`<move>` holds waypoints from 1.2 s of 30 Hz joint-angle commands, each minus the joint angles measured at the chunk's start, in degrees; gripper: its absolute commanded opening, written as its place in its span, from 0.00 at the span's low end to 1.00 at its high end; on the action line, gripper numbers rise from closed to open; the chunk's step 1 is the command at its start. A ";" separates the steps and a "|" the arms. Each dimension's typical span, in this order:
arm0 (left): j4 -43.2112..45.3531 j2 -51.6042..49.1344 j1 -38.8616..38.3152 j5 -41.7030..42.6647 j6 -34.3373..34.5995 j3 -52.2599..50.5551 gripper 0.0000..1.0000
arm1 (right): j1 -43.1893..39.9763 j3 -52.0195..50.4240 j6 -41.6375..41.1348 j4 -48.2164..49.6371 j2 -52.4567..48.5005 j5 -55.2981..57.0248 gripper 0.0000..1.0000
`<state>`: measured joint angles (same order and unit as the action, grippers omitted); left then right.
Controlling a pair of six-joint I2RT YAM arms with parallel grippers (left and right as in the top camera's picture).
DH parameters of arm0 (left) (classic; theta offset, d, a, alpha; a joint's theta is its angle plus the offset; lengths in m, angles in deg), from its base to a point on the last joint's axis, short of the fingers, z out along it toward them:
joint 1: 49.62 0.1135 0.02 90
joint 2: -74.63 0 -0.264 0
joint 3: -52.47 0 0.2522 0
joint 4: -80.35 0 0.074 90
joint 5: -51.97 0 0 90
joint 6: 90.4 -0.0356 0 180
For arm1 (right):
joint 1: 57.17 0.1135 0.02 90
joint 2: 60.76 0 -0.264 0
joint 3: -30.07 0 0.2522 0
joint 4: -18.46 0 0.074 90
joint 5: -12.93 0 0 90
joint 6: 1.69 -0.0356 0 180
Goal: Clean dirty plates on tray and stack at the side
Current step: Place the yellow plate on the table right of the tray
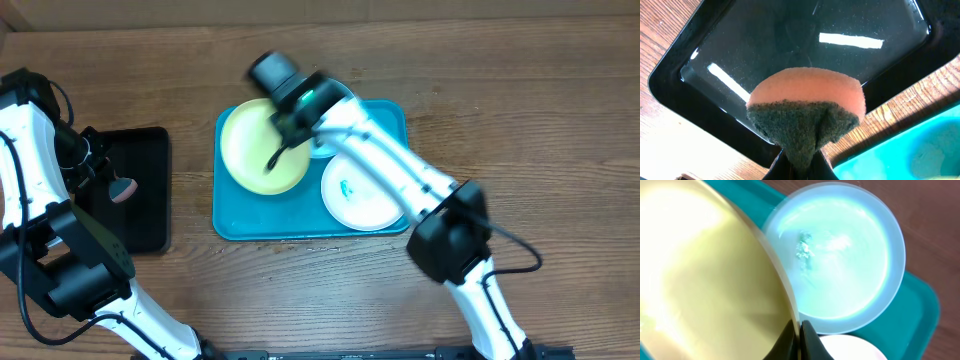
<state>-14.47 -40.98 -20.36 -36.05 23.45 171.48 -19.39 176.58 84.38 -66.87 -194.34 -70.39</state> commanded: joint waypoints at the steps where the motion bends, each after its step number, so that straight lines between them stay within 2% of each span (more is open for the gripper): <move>1: -0.11 1.97 -0.42 0.66 0.61 0.87 0.04 | -9.51 1.55 -0.79 -4.50 0.81 -19.96 0.04; 6: 0.04 1.95 -0.42 0.63 0.61 0.87 0.04 | -24.09 -0.70 -0.79 -9.62 0.79 -19.17 0.04; 15: 0.15 1.95 -0.42 0.63 0.61 0.87 0.04 | -42.82 -7.13 -1.36 -6.88 0.79 -19.19 0.04; 21: 0.44 1.95 -0.42 0.63 0.61 0.87 0.04 | -50.14 -14.53 -2.45 -2.56 0.79 -19.87 0.04; 29: 0.70 1.95 -0.42 0.63 0.61 0.87 0.04 | -51.04 -23.91 -1.88 3.52 0.79 -19.63 0.04; 32: 0.81 1.95 -0.42 0.63 0.61 0.87 0.04 | -51.04 -19.87 -2.12 -1.40 1.49 -19.85 0.29; 36: 1.16 1.92 -0.42 0.63 0.61 0.87 0.04 | -50.80 -11.89 -2.32 -7.43 2.93 -20.20 0.38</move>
<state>-13.50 -40.98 -20.36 -36.05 23.47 171.48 -70.54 157.50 82.15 -72.64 -194.34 -89.82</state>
